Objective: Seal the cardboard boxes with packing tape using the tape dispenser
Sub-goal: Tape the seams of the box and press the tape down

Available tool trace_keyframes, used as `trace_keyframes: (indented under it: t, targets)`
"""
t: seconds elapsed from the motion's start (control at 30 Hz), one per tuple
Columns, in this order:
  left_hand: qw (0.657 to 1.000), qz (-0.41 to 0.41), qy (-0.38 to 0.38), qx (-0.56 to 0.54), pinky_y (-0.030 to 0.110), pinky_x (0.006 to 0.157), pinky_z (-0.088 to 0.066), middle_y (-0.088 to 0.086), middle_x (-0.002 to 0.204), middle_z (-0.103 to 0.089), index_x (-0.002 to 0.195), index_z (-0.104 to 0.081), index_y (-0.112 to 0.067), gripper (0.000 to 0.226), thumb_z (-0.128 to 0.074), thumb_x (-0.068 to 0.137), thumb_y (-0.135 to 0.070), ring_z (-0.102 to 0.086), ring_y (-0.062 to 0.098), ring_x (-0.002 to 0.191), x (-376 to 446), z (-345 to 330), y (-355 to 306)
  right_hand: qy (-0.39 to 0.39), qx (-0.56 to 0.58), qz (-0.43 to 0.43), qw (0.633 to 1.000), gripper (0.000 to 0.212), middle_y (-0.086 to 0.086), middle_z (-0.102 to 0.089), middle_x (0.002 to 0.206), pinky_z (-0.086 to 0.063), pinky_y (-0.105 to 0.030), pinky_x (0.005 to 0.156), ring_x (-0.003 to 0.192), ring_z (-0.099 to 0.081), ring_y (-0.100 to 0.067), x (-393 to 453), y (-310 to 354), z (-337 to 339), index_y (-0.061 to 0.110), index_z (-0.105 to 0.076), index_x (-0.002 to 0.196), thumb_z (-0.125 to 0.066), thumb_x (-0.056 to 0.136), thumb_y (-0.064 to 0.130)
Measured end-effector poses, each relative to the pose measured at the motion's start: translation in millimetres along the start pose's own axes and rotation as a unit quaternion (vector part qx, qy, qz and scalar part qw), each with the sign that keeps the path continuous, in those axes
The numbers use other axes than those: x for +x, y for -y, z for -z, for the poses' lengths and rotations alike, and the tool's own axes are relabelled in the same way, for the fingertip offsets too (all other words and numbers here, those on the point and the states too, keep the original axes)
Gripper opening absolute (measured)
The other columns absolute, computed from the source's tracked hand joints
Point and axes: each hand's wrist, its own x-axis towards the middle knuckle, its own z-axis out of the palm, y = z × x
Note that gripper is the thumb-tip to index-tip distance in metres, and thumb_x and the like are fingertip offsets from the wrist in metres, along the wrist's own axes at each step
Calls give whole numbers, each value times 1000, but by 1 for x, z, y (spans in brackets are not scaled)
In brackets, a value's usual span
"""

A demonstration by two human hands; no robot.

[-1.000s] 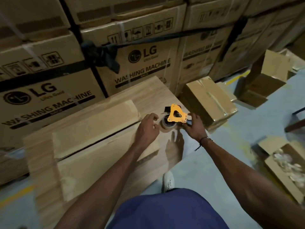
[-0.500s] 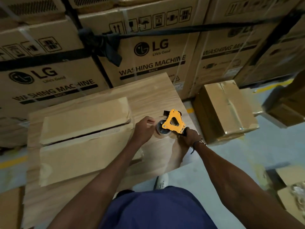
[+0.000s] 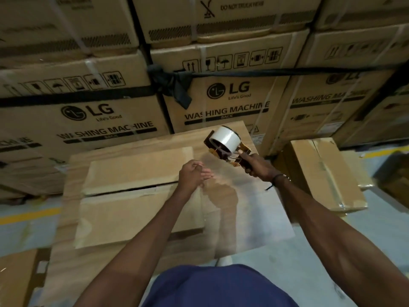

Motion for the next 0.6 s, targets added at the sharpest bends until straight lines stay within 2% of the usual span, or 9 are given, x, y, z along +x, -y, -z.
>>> trace_keyframes:
  t: [0.1, 0.17, 0.27, 0.33, 0.4, 0.5, 0.6]
  targets:
    - [995, 55, -19, -79, 28, 58, -61, 29, 87, -69, 117, -52, 11, 22, -39, 110, -6, -76, 27, 64, 6, 19, -20, 86, 67, 33, 993, 72, -2, -44, 67, -25, -24, 45, 52, -32, -11, 4, 50, -10, 13, -56, 79, -56, 81, 85]
    - [987, 113, -16, -115, 30, 60, -62, 30, 94, -71, 120, -54, 17, 36, -41, 111, -15, -77, 30, 74, 5, 35, -34, 153, 87, 35, 984, 68, -1, -40, 68, -25, -24, 47, 54, -28, -12, 5, 79, -21, 13, -54, 80, -50, 87, 81]
    - [950, 208, 52, -226, 42, 73, -63, 32, 106, -72, 127, -54, 14, 59, -38, 111, -41, -76, 37, 89, -1, 71, -51, 250, 87, 25, 964, 70, -3, -31, 70, -24, -27, 51, 58, -21, -17, 10, 111, -46, 12, -51, 80, -42, 93, 80]
    - [917, 227, 112, -308, 49, 86, -59, 33, 115, -69, 130, -52, 13, 65, -34, 110, -46, -71, 40, 103, -9, 98, -59, 283, 74, 18, 956, 70, -2, -32, 71, -25, -27, 53, 60, -20, -17, 13, 130, -71, 12, -52, 80, -39, 95, 79]
    - [906, 201, 110, -356, 43, 83, -63, 28, 109, -73, 122, -59, 8, 53, -34, 111, -38, -69, 34, 104, -20, 123, -64, 311, 61, 18, 948, 70, -1, -33, 72, -25, -27, 54, 60, -20, -17, 13, 147, -98, 12, -52, 79, -36, 97, 78]
    - [912, 170, 51, -371, 31, 63, -64, 19, 97, -72, 112, -61, 0, 30, -37, 110, -17, -69, 24, 85, -33, 164, -63, 350, 42, 10, 936, 71, -1, -32, 72, -22, -28, 54, 62, -18, -18, 11, 167, -138, 13, -51, 80, -36, 94, 80]
    - [918, 156, 10, -364, 24, 58, -61, 17, 91, -71, 107, -61, 2, 19, -43, 107, -5, -69, 20, 75, -46, 214, -51, 373, 28, 3, 927, 70, -1, -30, 72, -21, -28, 53, 61, -18, -16, 11, 181, -172, 12, -50, 79, -35, 94, 79]
